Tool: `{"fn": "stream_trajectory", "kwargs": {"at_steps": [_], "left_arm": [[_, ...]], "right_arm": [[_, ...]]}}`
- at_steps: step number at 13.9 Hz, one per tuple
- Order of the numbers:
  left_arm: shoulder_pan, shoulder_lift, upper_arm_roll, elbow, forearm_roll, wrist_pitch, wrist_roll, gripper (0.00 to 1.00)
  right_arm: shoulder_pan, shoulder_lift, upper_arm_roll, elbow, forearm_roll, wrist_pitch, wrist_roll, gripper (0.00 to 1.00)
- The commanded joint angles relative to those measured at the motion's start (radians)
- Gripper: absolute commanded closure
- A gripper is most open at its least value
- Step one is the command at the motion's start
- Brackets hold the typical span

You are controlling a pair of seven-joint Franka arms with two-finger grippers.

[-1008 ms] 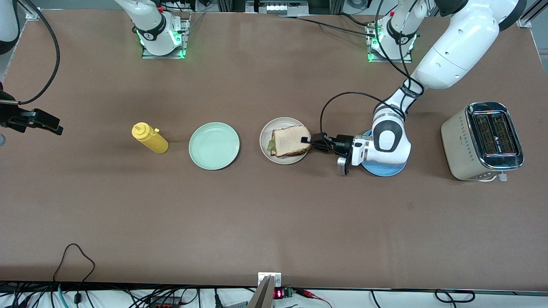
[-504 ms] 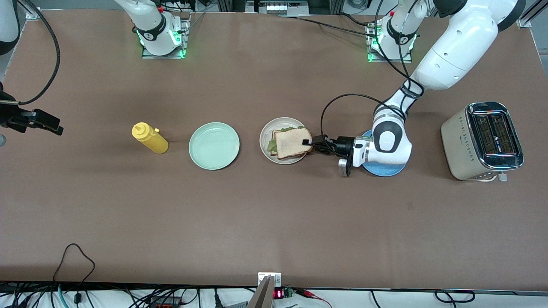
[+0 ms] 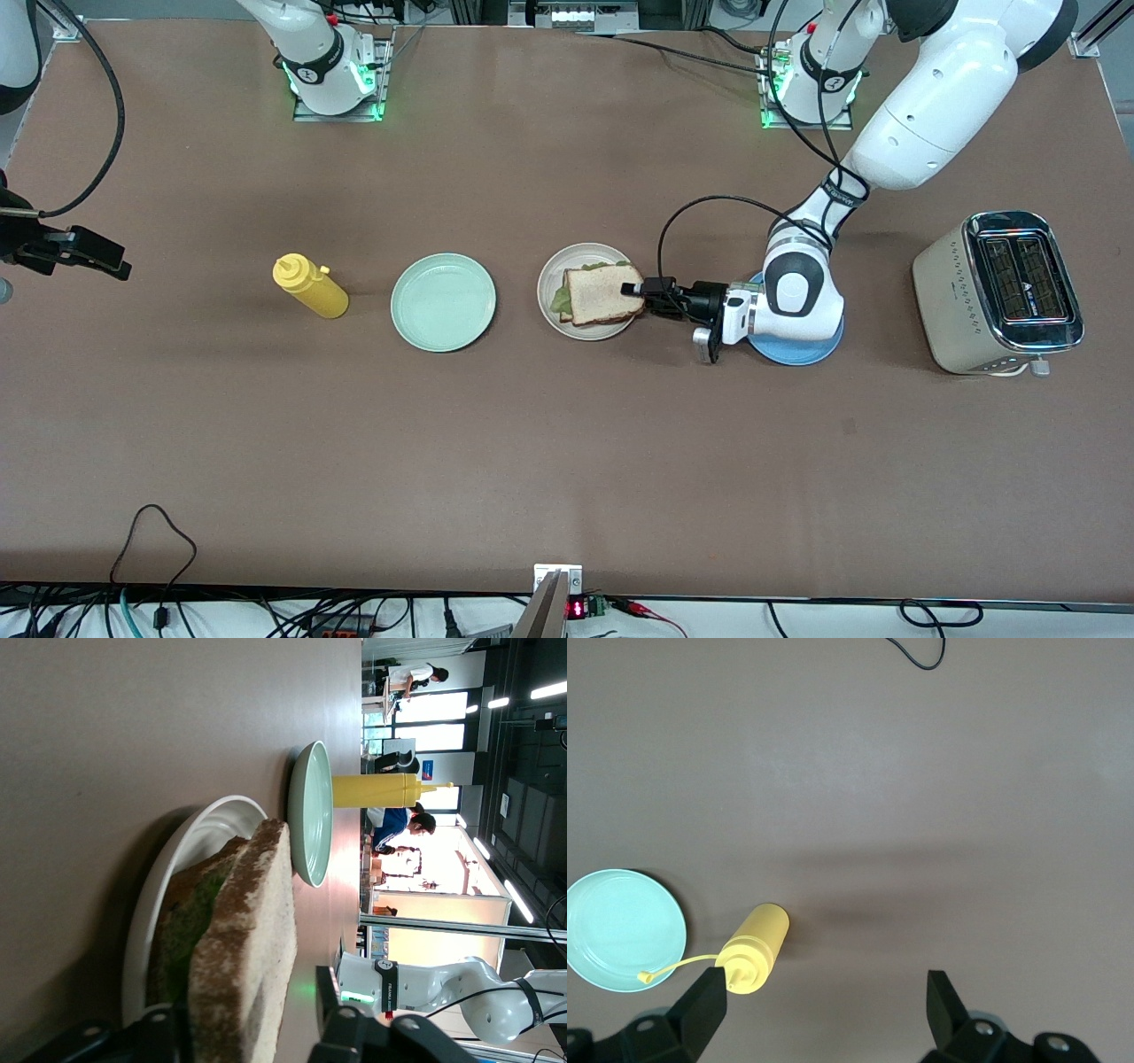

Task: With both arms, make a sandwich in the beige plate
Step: 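Lower the toast onto the lettuce on the beige plate, then open the left gripper and withdraw it from the sandwich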

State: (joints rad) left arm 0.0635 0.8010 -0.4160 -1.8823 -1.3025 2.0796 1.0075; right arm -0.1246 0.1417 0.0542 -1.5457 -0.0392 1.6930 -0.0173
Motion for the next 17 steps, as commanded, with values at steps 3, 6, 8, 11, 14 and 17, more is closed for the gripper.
{"fn": "stream_trajectory", "kwargs": {"at_steps": [3, 6, 8, 11, 14, 17], "left_arm": [[-0.011, -0.091, 0.017, -0.023, -0.020, -0.012, -0.001, 0.00], [-0.007, -0.134, 0.042, -0.064, -0.020, -0.015, -0.003, 0.00], [-0.007, -0.155, 0.084, -0.078, -0.018, -0.076, -0.003, 0.00], [-0.005, -0.184, 0.178, -0.093, 0.015, -0.203, -0.003, 0.00], [-0.001, -0.247, 0.259, -0.090, 0.124, -0.303, -0.049, 0.00], [0.035, -0.331, 0.278, -0.080, 0.242, -0.351, -0.148, 0.00]], "right_arm": [[0.002, 0.006, 0.003, 0.012, 0.001, 0.002, 0.011, 0.00], [-0.001, 0.006, 0.001, 0.012, 0.001, 0.002, 0.011, 0.00], [-0.003, 0.013, 0.001, 0.012, 0.004, 0.002, 0.011, 0.00], [-0.004, 0.016, 0.001, 0.013, 0.004, 0.002, 0.011, 0.00], [-0.004, 0.016, 0.000, 0.013, 0.002, 0.002, 0.011, 0.00], [-0.003, 0.016, 0.000, 0.013, 0.002, 0.001, 0.010, 0.00]]}}
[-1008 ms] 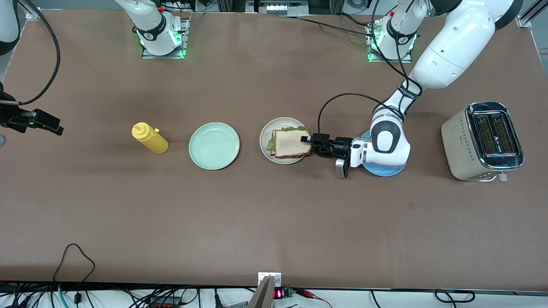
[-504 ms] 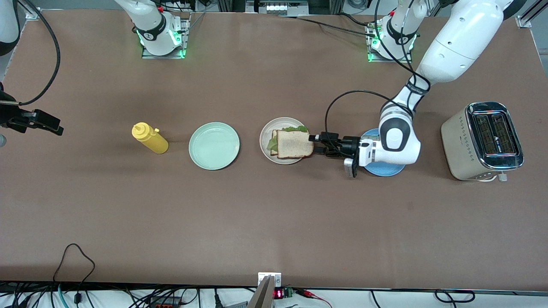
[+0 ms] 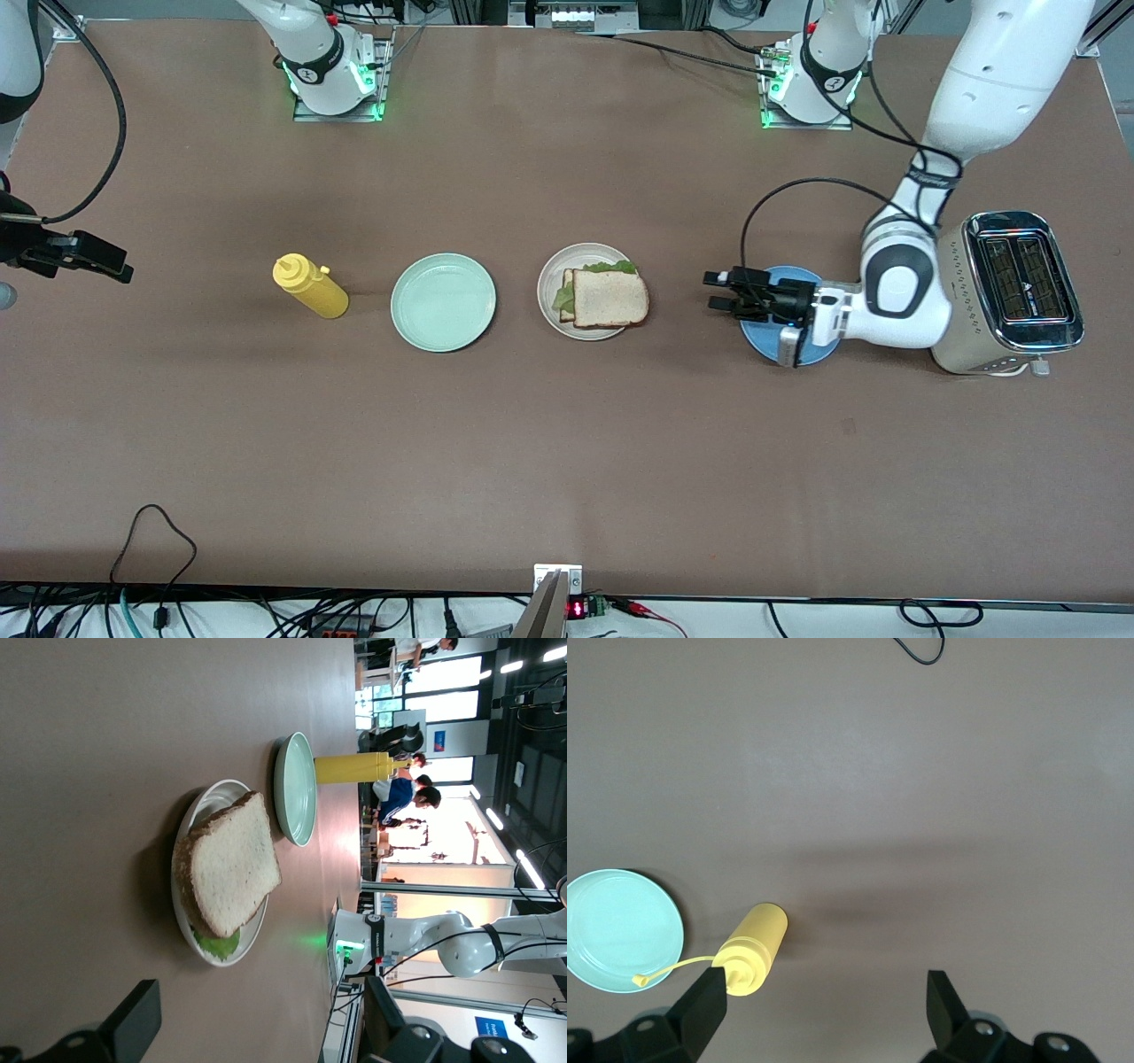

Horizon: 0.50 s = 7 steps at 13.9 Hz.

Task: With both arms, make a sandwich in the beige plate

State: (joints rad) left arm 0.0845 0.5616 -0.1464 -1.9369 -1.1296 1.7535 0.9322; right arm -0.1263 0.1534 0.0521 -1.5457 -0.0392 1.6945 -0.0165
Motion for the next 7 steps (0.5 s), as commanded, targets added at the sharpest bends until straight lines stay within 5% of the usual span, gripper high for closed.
{"fn": "stream_trajectory", "kwargs": {"at_steps": [1, 7], "left_arm": [[0.027, -0.126, 0.008, -0.023, 0.115, -0.035, -0.113, 0.00], [0.050, -0.241, 0.056, 0.099, 0.486, -0.071, -0.355, 0.00]], "right_arm": [[-0.001, 0.005, 0.002, 0.013, 0.002, -0.001, 0.007, 0.00], [0.004, -0.002, 0.002, 0.016, -0.007, -0.004, 0.001, 0.00]]}}
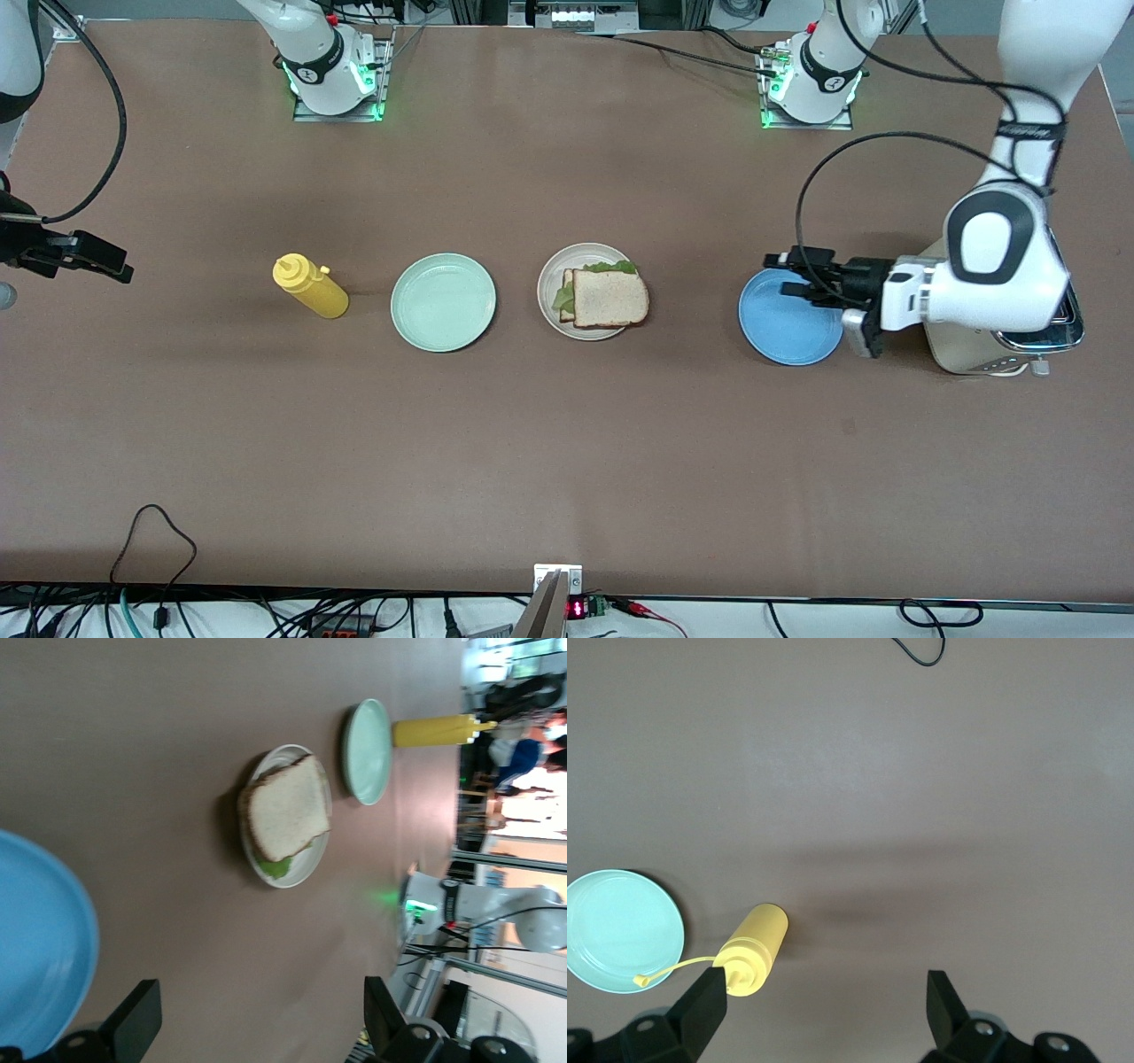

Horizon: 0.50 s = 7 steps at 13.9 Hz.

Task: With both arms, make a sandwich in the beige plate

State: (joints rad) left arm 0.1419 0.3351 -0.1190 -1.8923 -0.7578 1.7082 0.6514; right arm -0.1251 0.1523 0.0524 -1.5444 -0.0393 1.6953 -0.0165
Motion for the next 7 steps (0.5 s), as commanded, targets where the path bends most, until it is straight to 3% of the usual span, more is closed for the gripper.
{"fn": "stream_trajectory", "kwargs": {"at_steps": [1, 7], "left_arm": [[-0.012, -0.025, 0.044, 0.083, 0.208, -0.024, -0.123, 0.00], [-0.028, -0.051, 0.071, 0.218, 0.618, -0.015, -0.412, 0.00]], "right_arm": [[0.004, 0.000, 0.001, 0.017, -0.007, -0.005, 0.001, 0.00], [0.004, -0.002, 0.001, 0.017, -0.004, -0.005, 0.001, 0.00]]}}
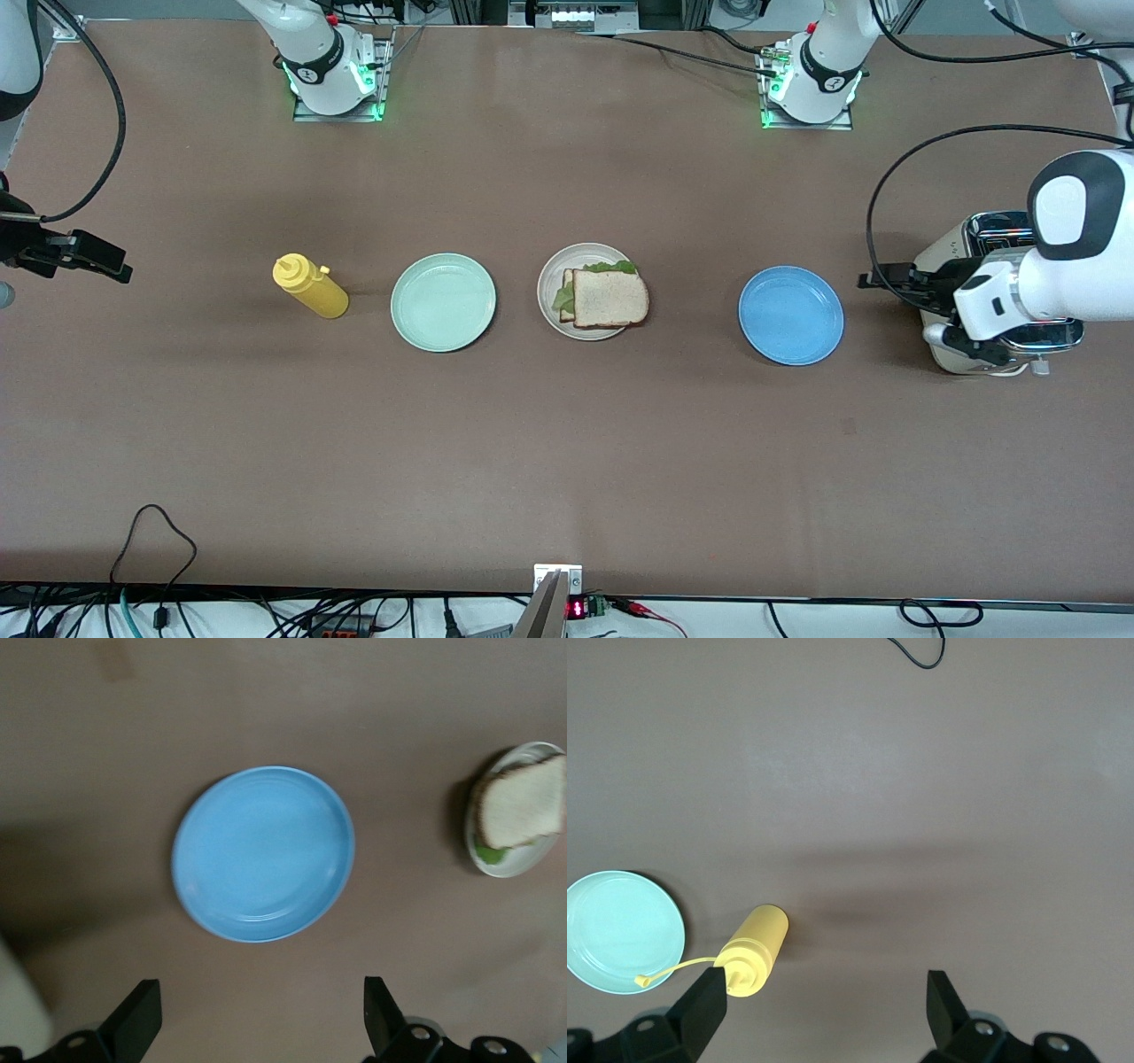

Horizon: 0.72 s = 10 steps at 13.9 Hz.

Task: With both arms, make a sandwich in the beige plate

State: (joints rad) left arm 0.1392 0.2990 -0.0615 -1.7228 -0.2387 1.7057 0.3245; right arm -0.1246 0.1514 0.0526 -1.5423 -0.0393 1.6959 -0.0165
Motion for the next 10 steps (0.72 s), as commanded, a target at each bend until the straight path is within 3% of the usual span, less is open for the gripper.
{"fn": "stream_trajectory", "kwargs": {"at_steps": [1, 6, 9, 10], "left_arm": [[-0.027, -0.024, 0.014, 0.066, 0.151, -0.011, -0.114, 0.00], [-0.074, -0.044, 0.031, 0.207, 0.245, -0.012, -0.266, 0.00], [-0.205, -0.083, 0.162, 0.290, 0.239, -0.041, -0.309, 0.00], [-0.214, -0.086, 0.172, 0.313, 0.233, -0.066, -0.315, 0.00]], "right_arm": [[0.003, -0.001, 0.001, 0.015, -0.002, -0.007, 0.003, 0.00], [0.005, 0.000, 0.004, 0.050, 0.034, -0.016, 0.119, 0.00], [0.005, 0.002, 0.004, 0.050, 0.036, -0.018, 0.127, 0.00], [0.005, 0.002, 0.004, 0.050, 0.036, -0.016, 0.129, 0.00]]}}
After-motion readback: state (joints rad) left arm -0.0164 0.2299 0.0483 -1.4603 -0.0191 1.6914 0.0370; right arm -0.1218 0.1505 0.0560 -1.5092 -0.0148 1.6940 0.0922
